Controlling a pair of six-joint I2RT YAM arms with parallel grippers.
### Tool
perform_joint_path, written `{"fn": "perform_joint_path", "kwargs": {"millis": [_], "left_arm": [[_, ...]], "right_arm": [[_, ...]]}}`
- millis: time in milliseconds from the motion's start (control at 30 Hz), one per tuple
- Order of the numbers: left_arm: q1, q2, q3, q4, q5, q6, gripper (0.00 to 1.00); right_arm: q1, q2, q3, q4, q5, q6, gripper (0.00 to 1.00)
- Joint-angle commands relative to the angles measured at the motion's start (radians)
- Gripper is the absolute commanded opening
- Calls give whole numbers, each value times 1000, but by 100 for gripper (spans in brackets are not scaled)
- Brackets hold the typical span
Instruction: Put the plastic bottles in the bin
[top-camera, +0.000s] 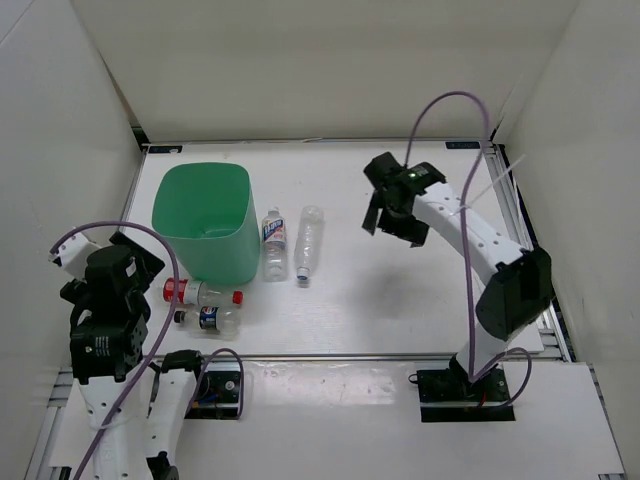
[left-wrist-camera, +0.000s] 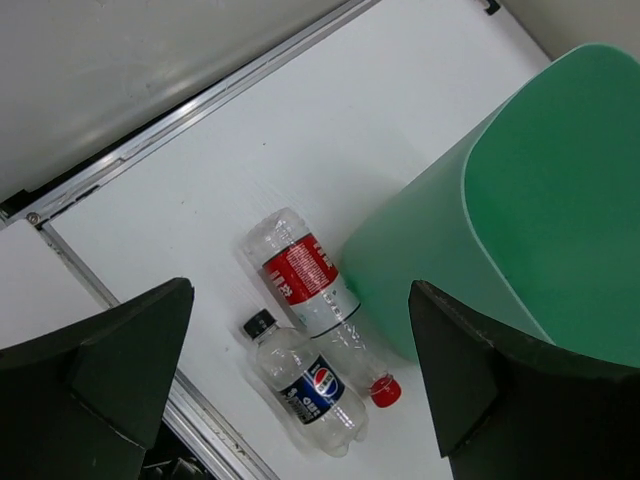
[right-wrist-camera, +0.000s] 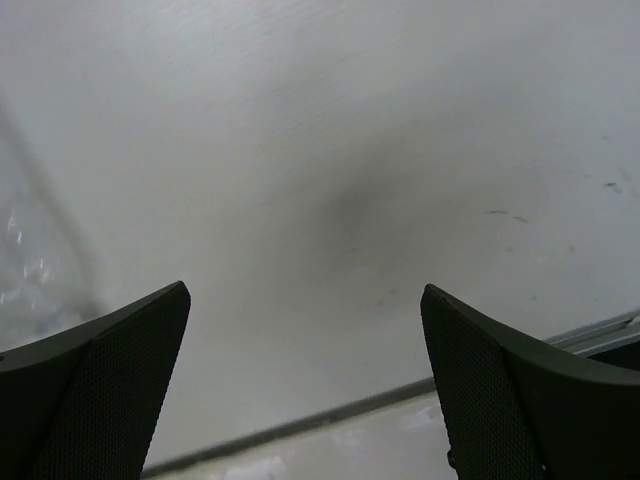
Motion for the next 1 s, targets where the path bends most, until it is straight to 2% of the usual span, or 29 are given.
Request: {"fn": "perform_joint_path", "kwargs": {"millis": [0, 133, 300, 367, 467, 500, 767, 967], "left_arm": [[-5, -25, -24, -9, -6, -23, 100], [-5, -36, -43, 0, -15, -12, 100], [-5, -56, -69, -9, -15, -12, 100], [-5, -56, -79, 1, -15, -12, 100], [-5, -56, -69, 1, -15, -12, 100], [-5, -46, -69, -9, -15, -12, 100], [-5, -25, -80, -9, 18, -12, 100], [-5, -16, -89, -9, 61, 23, 100]], "right_arm": [[48, 91, 75, 64, -214, -157, 100], [37, 296, 222, -97, -248, -120, 100], [8, 391, 294, -97, -363, -133, 100], [8, 413, 308, -65, -421, -168, 100], [8, 398, 275, 76, -464, -234, 100], [8, 389, 235, 170, -533, -253, 100], [17, 457, 256, 389, -717, -262, 100], [26, 605, 417, 433, -755, -237, 100]]}}
